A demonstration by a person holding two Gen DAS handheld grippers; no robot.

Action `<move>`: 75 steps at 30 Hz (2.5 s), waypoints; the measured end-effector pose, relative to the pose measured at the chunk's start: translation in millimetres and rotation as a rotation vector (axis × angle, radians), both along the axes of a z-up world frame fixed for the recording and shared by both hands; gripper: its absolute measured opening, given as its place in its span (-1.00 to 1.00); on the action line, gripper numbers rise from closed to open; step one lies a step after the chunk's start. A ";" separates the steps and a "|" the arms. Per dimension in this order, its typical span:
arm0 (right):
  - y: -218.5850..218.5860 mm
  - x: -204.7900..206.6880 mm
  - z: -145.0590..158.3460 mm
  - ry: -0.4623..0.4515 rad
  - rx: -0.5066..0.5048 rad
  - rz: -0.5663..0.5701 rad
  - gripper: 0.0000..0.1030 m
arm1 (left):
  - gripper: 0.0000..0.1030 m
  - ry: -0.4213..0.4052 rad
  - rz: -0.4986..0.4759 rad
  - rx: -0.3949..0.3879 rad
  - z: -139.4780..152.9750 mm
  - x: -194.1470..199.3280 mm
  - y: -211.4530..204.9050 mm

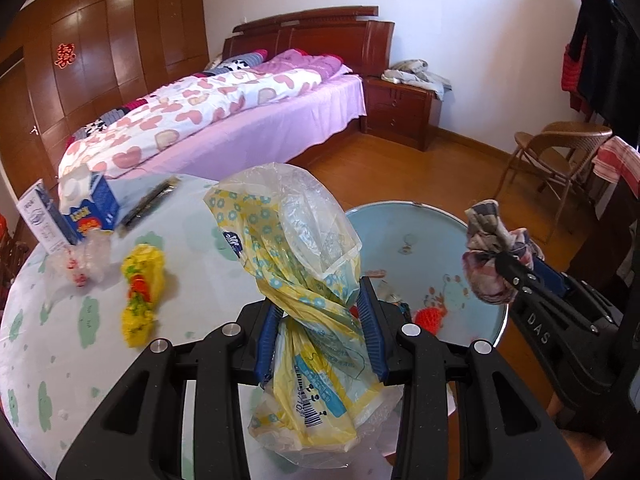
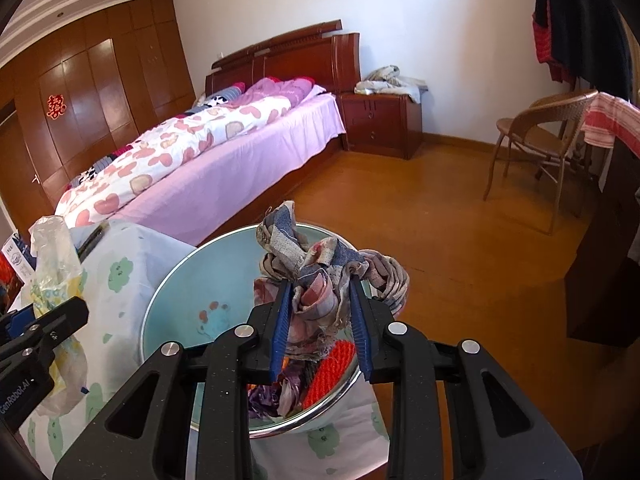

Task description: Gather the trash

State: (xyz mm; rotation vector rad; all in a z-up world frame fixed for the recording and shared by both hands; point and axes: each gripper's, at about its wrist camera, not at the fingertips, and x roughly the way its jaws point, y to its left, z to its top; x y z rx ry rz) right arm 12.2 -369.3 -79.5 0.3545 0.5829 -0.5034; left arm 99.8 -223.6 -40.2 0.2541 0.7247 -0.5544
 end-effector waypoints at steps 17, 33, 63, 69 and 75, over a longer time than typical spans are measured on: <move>-10.6 4.3 -14.3 -0.017 0.055 0.002 -0.38 | -0.22 0.081 -0.011 0.052 -31.1 21.9 -31.3; 5.4 -13.8 0.4 -0.077 0.011 -0.131 0.55 | 0.87 -0.028 0.079 0.049 -10.7 7.7 4.1; 129.0 12.9 11.5 -0.046 -0.134 0.176 0.76 | 0.88 -0.022 0.533 0.045 -21.3 31.2 225.0; 155.8 24.2 12.6 -0.045 -0.140 0.219 0.76 | 0.88 -0.026 0.563 0.046 -23.6 33.5 244.9; 173.7 37.1 6.0 -0.012 -0.114 0.247 0.76 | 0.88 -0.006 0.598 0.050 -30.0 39.9 267.1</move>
